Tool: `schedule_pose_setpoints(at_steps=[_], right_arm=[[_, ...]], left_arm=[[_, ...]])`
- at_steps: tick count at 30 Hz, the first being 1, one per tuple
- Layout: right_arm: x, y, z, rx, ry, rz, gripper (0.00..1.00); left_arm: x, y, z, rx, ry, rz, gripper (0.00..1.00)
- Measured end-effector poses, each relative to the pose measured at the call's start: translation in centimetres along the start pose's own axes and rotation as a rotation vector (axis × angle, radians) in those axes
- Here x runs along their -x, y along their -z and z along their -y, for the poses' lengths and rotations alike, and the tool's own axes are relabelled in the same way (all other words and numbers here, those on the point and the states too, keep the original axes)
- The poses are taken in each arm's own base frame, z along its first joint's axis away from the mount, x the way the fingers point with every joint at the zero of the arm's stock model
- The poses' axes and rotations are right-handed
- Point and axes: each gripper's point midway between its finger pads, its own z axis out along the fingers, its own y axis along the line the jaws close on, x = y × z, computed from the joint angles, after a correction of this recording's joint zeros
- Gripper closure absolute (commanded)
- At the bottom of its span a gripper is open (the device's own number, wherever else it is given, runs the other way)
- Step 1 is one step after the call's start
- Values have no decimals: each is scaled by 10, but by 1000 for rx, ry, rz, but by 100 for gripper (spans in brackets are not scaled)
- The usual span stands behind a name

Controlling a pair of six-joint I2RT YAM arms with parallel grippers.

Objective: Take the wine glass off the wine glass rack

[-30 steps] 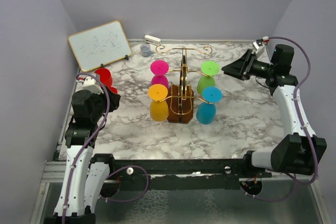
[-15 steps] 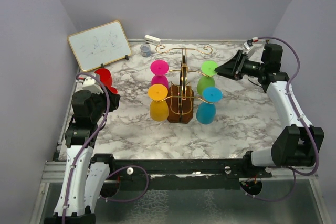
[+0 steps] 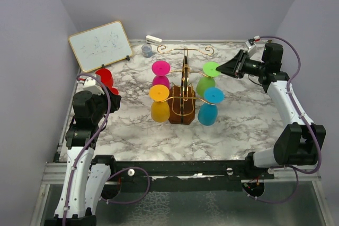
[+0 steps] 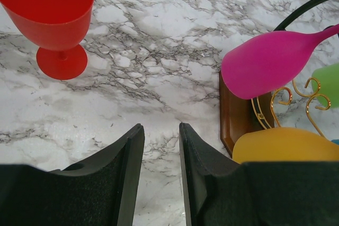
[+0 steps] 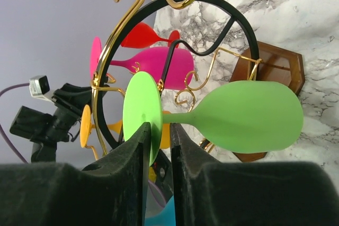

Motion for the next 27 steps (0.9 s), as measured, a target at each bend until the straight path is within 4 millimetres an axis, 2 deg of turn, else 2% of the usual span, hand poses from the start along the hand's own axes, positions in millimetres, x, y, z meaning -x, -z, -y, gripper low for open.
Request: schedule_pose_setpoints(at_steps=[9,17,27], right_arm=[[3,-1,-3,4,-11,13,98],[6,3,-13,16,-20,32,99],[6,14,-37,45,-26,58,99]], left_arm=[[0,0,0,1,1,-1,65],[-1,-1,0,2,1,-3,65],[-2,-1,-1,2,5,-5,65]])
